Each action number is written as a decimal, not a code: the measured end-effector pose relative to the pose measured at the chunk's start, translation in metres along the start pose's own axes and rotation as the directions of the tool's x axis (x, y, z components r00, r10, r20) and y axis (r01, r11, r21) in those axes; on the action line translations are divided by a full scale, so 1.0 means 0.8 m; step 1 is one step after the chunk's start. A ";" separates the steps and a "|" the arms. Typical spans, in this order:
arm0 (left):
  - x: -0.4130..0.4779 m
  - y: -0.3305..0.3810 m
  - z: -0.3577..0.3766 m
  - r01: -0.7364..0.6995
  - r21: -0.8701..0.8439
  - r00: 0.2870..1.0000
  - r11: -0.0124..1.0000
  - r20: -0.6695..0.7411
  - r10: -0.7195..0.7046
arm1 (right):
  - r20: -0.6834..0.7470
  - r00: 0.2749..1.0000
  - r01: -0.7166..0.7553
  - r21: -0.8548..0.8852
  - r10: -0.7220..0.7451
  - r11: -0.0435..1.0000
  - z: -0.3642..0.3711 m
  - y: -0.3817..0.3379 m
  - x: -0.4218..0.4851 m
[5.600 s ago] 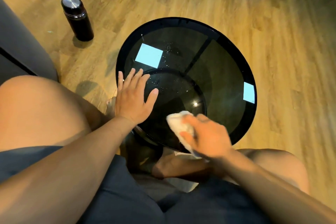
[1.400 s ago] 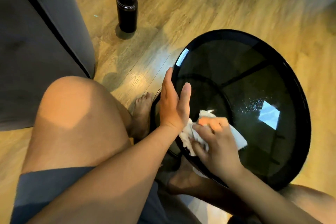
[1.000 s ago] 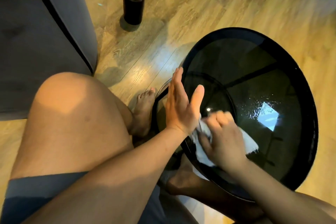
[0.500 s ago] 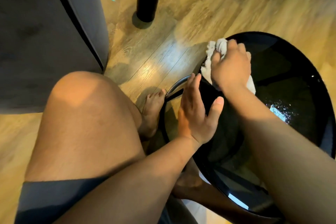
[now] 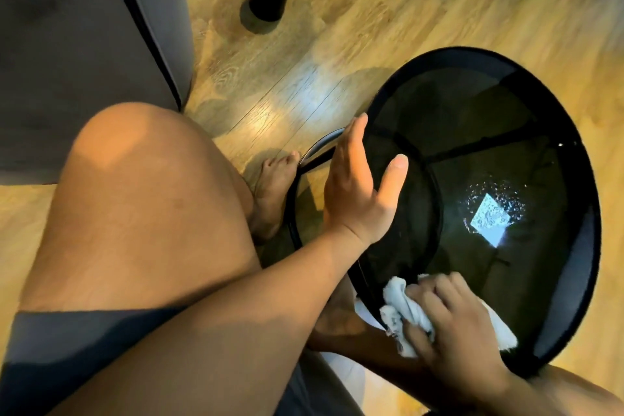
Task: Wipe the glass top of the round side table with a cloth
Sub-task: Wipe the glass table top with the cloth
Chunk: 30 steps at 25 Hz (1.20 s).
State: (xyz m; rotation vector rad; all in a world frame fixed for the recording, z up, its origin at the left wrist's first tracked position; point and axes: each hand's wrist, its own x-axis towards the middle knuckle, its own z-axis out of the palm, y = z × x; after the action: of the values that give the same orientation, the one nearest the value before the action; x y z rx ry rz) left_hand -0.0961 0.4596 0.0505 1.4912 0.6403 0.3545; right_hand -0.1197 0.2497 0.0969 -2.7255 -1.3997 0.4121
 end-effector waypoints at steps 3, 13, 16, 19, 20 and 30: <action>-0.001 -0.002 0.003 0.011 0.001 1.000 1.000 -0.004 -0.011 | -0.078 0.997 0.002 -0.028 -0.005 1.000 -0.006 -0.010 0.077; 0.005 -0.005 0.005 0.004 0.036 1.000 0.999 -0.007 -0.004 | -0.333 0.706 -0.629 0.114 0.626 0.769 -0.060 0.071 0.367; 0.006 0.000 0.005 -0.008 0.050 1.000 0.999 -0.012 0.009 | -0.333 0.726 -0.615 0.080 0.602 0.785 -0.062 0.055 0.353; 0.007 0.004 0.005 -0.010 0.055 1.000 0.998 -0.012 0.010 | -0.364 0.863 -0.385 -0.022 0.351 0.923 -0.031 0.007 0.284; 0.006 0.004 0.006 -0.001 0.052 1.000 0.999 -0.014 0.002 | -0.344 0.891 -0.327 -0.036 0.295 0.944 -0.022 -0.009 0.249; 0.005 0.000 0.006 0.020 -0.023 0.999 1.000 -0.038 -0.021 | -0.138 0.957 -0.249 0.059 0.255 0.967 0.004 -0.014 0.016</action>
State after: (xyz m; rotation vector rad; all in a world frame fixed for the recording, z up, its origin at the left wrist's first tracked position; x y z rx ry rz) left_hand -0.0902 0.4576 0.0495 1.4582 0.6794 0.3738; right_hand -0.1222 0.2661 0.0930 -2.8426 -1.0026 0.2431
